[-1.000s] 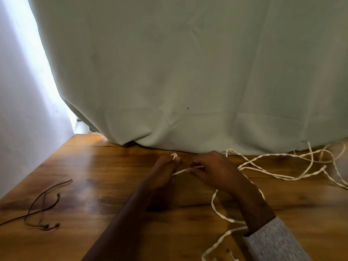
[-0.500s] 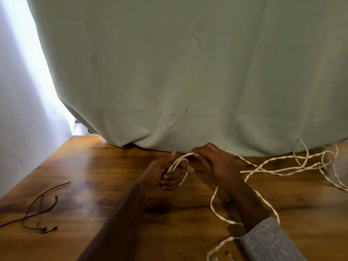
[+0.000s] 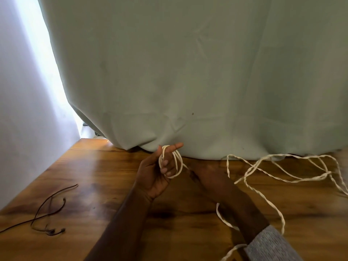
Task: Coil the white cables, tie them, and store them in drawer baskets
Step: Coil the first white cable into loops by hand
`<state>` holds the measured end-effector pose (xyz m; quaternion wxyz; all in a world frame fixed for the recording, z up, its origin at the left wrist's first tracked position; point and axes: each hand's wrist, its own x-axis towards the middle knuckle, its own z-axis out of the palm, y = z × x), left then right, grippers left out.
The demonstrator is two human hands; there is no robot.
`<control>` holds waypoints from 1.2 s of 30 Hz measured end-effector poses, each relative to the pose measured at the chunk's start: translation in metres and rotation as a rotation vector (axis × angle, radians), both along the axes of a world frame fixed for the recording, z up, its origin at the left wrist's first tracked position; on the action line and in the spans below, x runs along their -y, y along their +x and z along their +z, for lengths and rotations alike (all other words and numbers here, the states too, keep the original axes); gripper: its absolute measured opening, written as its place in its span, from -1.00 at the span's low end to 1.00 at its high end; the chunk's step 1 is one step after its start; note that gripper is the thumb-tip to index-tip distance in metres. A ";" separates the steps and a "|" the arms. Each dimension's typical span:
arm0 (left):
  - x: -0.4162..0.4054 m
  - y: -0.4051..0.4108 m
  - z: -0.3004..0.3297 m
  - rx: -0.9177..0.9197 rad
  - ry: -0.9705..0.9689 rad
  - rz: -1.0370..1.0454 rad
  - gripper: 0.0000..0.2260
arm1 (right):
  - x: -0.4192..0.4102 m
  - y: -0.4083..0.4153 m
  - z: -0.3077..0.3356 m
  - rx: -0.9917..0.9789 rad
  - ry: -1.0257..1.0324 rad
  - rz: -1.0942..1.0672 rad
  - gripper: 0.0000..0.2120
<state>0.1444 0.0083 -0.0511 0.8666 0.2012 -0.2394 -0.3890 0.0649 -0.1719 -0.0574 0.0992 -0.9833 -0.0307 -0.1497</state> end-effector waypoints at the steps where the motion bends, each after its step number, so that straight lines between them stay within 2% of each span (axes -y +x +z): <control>1: -0.001 0.002 -0.001 -0.018 -0.002 0.008 -0.47 | -0.001 0.001 0.000 -0.028 -0.029 -0.002 -0.74; 4: -0.005 0.009 -0.005 -0.066 -0.014 0.013 -0.43 | -0.007 0.001 0.005 -0.056 -0.079 -0.024 -0.67; 6: -0.005 0.010 -0.004 -0.120 -0.027 0.056 -0.52 | -0.008 0.001 0.006 -0.040 -0.078 -0.024 -0.67; 9: 0.001 0.006 0.000 -0.171 -0.008 0.170 -0.53 | -0.011 -0.001 0.005 -0.034 -0.076 0.005 -0.68; 17: 0.010 0.006 0.002 -0.127 0.092 0.411 -0.58 | -0.026 -0.004 0.003 -0.097 -0.090 0.122 -0.70; 21: 0.017 0.001 0.003 -0.087 0.143 0.533 -0.69 | -0.032 -0.007 0.007 -0.156 -0.064 0.165 -0.70; 24: 0.021 -0.003 0.005 -0.036 0.180 0.601 -0.77 | -0.030 -0.008 0.009 -0.173 -0.056 0.177 -0.74; 28: 0.023 -0.003 0.005 -0.025 0.234 0.662 -0.78 | -0.031 -0.009 0.010 -0.178 -0.046 0.194 -0.75; 31: 0.025 -0.004 0.003 0.075 0.330 0.689 -0.69 | -0.031 -0.009 0.011 -0.170 -0.037 0.223 -0.77; 36: 0.029 -0.002 -0.010 0.571 0.628 0.814 -0.62 | -0.029 -0.010 0.011 -0.161 0.044 0.253 -0.65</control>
